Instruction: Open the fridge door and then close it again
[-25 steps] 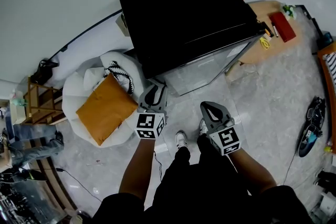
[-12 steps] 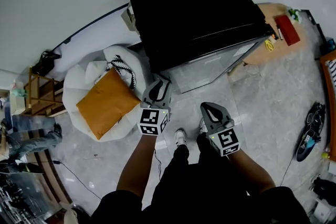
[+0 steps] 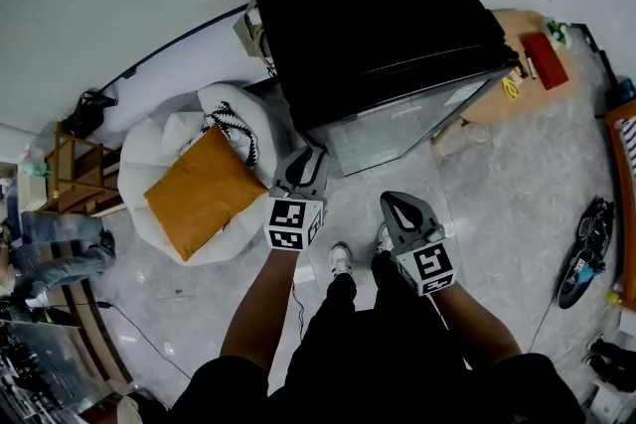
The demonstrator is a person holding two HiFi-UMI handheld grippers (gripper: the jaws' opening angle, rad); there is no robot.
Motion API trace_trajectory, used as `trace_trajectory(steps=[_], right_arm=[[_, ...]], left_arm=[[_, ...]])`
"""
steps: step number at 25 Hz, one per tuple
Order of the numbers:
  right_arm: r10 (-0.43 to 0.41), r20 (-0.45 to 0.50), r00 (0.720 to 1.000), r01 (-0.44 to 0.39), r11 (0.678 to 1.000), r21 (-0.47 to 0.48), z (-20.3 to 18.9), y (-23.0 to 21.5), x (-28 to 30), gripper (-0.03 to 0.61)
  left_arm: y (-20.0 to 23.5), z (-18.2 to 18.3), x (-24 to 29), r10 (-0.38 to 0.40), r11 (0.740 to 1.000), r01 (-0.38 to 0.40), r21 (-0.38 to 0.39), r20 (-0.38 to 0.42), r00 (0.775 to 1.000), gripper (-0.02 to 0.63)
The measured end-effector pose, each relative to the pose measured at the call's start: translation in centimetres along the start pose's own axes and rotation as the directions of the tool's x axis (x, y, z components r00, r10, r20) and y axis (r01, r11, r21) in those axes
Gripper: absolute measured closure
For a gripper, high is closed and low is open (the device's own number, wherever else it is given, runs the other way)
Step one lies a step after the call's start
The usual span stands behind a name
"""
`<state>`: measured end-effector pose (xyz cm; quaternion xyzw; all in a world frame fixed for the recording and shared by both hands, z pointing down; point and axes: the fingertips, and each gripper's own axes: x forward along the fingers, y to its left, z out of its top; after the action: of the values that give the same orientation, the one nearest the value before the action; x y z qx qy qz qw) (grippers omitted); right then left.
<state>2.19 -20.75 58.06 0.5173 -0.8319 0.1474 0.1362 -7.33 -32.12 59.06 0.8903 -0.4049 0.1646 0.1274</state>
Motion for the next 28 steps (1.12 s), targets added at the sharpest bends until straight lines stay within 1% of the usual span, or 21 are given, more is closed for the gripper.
trace_trajectory(steps=[6,16,22,28], right_arm=[[-0.008,0.009,1.000,0.008,1.000,-0.008,0.4,0.1,-0.5,0.560],[-0.041,0.038,0.998,0.041,0.999,-0.014,0.8,-0.2,-1.2,0.560],[-0.013,0.037,0.999,0.015,0.999,-0.041,1.0,0.7,-1.4,0.560],[-0.030,0.061,0.998,0.033,0.999,-0.037,1.7,1.2,-1.5,0.560]], left_arm=[[0.0,0.0,0.0,0.017,1.000,-0.016,0.005,-0.016,1.000,0.506],[0.0,0.0,-0.1,-0.012,1.000,0.012,-0.004,-0.013,1.000,0.509],[-2.8,-1.1,-2.0,-0.063,0.998,0.063,0.026,0.006,0.998,0.522],[-3.6,-1.4,-2.6,-0.060,0.998,0.060,0.014,0.000,0.998,0.525]])
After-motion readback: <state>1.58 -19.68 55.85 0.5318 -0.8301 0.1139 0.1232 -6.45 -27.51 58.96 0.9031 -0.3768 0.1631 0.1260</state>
